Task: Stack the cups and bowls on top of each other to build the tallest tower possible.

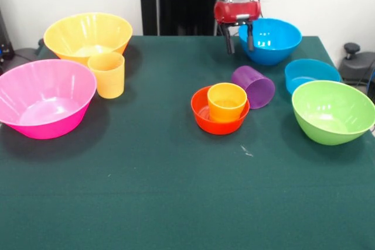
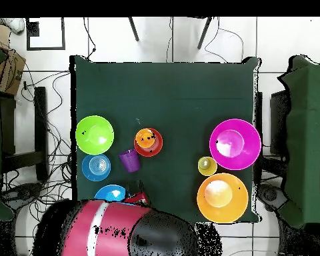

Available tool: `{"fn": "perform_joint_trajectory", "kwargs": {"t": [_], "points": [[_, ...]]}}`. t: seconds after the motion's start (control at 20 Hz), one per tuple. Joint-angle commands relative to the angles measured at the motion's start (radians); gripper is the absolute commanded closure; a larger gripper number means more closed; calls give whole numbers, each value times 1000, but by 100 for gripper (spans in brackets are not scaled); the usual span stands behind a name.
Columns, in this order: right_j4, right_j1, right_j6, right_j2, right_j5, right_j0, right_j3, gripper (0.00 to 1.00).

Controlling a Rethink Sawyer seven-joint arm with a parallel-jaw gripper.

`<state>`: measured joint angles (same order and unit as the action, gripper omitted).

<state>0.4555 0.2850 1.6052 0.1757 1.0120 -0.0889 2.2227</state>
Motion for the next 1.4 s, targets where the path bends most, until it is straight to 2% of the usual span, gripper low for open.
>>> {"fn": "perform_joint_trajectory", "kwargs": {"t": [0.05,0.2,0.75,0.95,1.05,1.15,1.4], "points": [[125,142,148,-313,-653,-165,-172,0],[89,154,114,-379,-770,-215,-167,0],[78,128,118,-402,-765,-235,-171,0],[107,109,123,-418,-746,-286,-157,0],[108,152,118,-456,-810,-339,-110,0],[97,245,102,-498,-888,-389,-46,0],[29,412,14,-640,-1121,-526,47,0]]}}
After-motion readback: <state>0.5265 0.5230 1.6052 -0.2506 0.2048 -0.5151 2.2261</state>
